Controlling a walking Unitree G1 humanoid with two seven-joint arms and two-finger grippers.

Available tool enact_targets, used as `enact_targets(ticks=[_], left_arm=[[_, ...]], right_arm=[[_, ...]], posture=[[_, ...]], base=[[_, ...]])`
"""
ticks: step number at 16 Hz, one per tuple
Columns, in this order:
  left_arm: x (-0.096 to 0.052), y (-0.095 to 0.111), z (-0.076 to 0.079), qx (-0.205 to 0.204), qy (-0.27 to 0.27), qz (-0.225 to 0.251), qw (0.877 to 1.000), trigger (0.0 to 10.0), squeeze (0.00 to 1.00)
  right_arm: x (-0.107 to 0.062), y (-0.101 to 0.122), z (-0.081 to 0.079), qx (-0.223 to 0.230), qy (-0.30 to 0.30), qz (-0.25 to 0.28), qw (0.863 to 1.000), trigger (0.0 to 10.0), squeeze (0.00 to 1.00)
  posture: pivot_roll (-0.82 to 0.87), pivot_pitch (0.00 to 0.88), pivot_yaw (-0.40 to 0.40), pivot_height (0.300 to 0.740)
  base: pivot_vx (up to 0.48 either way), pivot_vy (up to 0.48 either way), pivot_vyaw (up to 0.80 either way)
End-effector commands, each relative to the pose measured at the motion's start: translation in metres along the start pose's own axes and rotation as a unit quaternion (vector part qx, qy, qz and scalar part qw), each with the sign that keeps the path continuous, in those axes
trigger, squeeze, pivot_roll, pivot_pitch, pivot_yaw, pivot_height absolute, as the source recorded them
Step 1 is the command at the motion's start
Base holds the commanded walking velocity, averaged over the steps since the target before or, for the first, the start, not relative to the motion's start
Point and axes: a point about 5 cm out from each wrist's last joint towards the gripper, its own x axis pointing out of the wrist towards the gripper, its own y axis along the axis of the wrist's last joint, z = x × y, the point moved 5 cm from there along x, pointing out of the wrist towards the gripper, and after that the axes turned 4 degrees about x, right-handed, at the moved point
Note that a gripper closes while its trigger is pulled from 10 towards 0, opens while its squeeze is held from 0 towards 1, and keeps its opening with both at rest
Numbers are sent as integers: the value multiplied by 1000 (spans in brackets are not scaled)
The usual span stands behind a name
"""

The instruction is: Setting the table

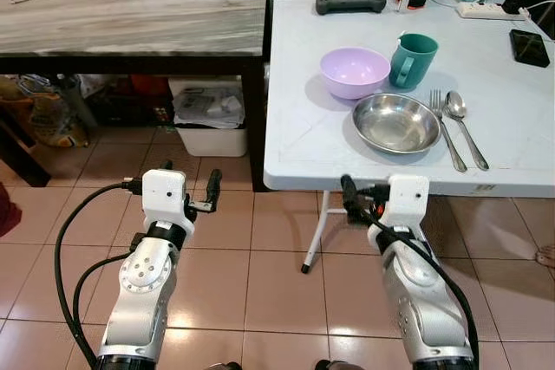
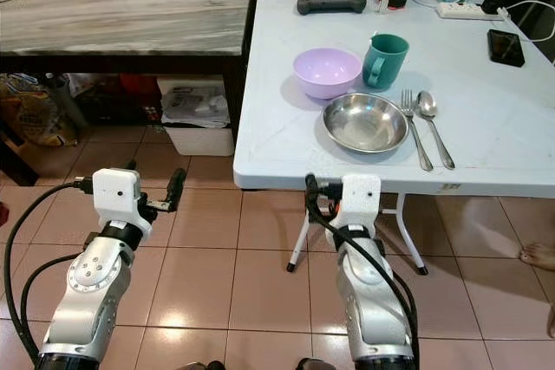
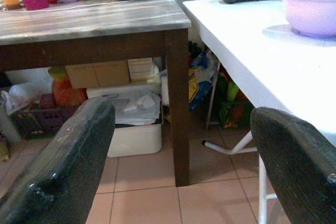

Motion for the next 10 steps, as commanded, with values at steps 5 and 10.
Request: enact_targets(ticks=[5,10], left_arm=[[-3,13,-1,-3,2,27,1000,10000,0],[-22,-3,-4,17,16,4,1000,10000,0]], right_arm=[[-2,16,2,-38,0,25,999,10000,0],[-11,32,14,-98,-16,62,993,10000,0]], posture=[[-137,90,29,740],[-140,106,20,740]], base=[[0,0,0],[0,0,0]])
